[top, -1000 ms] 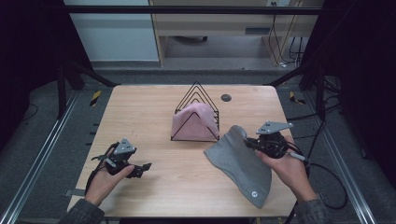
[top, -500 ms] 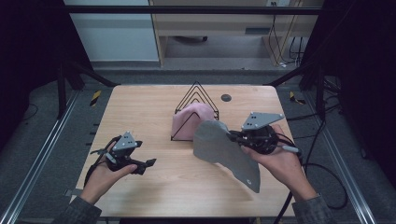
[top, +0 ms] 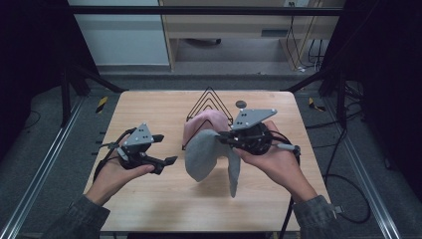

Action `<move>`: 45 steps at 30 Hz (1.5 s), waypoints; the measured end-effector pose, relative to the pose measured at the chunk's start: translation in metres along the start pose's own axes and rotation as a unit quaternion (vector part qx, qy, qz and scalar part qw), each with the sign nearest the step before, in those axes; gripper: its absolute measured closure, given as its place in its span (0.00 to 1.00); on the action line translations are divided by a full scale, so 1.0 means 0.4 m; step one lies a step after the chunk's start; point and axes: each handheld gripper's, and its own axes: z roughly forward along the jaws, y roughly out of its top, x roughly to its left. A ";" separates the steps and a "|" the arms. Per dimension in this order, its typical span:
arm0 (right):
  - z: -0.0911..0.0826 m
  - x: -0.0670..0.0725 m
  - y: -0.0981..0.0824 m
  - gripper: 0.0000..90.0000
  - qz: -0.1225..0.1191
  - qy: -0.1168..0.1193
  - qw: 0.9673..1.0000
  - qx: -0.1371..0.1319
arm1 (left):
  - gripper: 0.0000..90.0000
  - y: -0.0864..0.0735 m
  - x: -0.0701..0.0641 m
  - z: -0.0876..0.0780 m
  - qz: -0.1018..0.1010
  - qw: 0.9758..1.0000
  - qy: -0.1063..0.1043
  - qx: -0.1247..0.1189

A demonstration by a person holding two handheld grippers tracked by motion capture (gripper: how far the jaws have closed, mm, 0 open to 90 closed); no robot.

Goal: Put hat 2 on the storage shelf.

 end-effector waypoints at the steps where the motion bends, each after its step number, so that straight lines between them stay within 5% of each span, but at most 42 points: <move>1: 0.007 0.003 0.008 0.95 -0.002 0.003 1.000 0.000 | 0.19 0.005 -0.002 0.000 0.001 1.000 -0.002 -0.003; 9: 0.050 0.015 0.042 0.95 -0.005 0.003 1.000 0.005 | 0.20 0.033 -0.042 0.006 0.001 0.999 -0.037 -0.019; 19: 0.069 0.012 0.064 0.95 0.004 0.001 1.000 -0.002 | 0.22 0.043 -0.042 0.061 0.011 1.000 -0.027 0.005; 22: 0.071 0.010 0.064 0.95 0.007 0.003 1.000 -0.004 | 0.29 0.051 -0.034 0.081 0.014 1.000 -0.022 0.013; 25: 0.071 0.008 0.059 0.95 0.008 0.003 1.000 -0.002 | 0.55 0.062 -0.024 0.097 0.017 0.999 -0.025 0.020; 32: 0.058 -0.002 0.037 0.95 0.016 0.000 1.000 -0.001 | 0.87 0.087 -0.026 0.097 0.028 0.998 -0.034 0.037; 45: 0.060 -0.017 0.004 0.95 0.039 0.003 0.999 -0.012 | 0.96 0.148 -0.024 0.044 0.051 0.997 -0.010 0.053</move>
